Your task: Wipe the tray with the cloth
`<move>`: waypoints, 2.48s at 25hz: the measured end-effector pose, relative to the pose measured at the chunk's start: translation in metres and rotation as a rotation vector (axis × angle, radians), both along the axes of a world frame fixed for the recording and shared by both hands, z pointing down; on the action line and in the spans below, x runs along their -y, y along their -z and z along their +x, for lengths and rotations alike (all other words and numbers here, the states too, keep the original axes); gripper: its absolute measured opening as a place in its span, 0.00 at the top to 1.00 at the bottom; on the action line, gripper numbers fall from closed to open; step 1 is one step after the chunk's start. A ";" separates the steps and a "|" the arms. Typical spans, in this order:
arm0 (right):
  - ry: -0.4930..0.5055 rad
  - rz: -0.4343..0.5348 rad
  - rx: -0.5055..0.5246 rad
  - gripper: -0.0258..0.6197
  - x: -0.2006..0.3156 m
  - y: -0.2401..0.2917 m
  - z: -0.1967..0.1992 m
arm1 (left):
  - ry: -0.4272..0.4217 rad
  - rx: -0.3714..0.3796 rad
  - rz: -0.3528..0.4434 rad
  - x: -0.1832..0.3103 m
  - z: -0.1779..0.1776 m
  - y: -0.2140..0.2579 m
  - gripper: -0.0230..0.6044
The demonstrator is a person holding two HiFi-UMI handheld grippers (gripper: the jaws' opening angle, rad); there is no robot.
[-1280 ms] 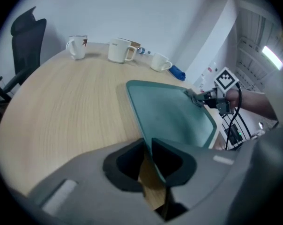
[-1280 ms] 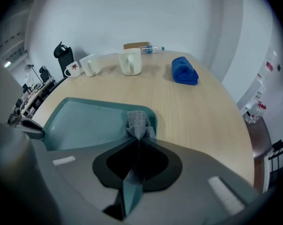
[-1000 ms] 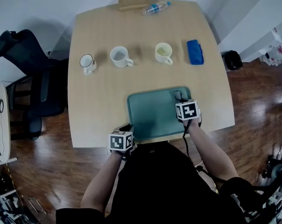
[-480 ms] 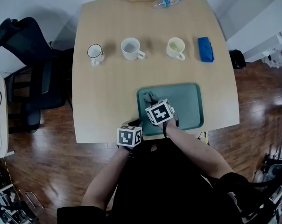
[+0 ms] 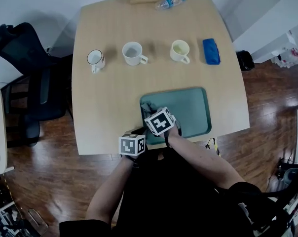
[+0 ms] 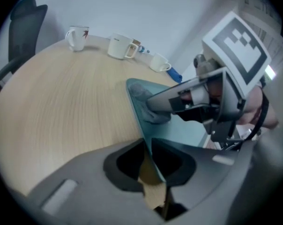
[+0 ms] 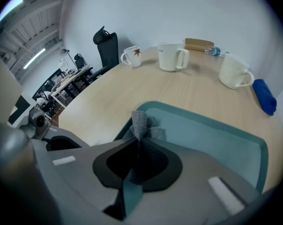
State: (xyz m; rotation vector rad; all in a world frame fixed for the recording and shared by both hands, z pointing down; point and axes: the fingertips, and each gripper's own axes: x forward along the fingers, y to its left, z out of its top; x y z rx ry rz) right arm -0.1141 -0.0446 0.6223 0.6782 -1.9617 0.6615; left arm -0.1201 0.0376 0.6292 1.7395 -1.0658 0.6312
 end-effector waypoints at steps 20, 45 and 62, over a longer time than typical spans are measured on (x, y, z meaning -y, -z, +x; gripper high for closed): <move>-0.383 0.081 -0.214 0.92 0.026 -0.022 0.293 | 0.088 0.066 0.019 -0.007 -0.003 0.003 0.83; 0.090 0.026 0.053 0.92 -0.050 -0.006 -0.012 | 0.030 -0.072 -0.011 -0.023 0.007 0.001 0.89; -0.351 0.065 -0.156 0.92 -0.007 -0.016 0.281 | 0.114 -0.080 -0.019 -0.024 0.007 -0.004 0.90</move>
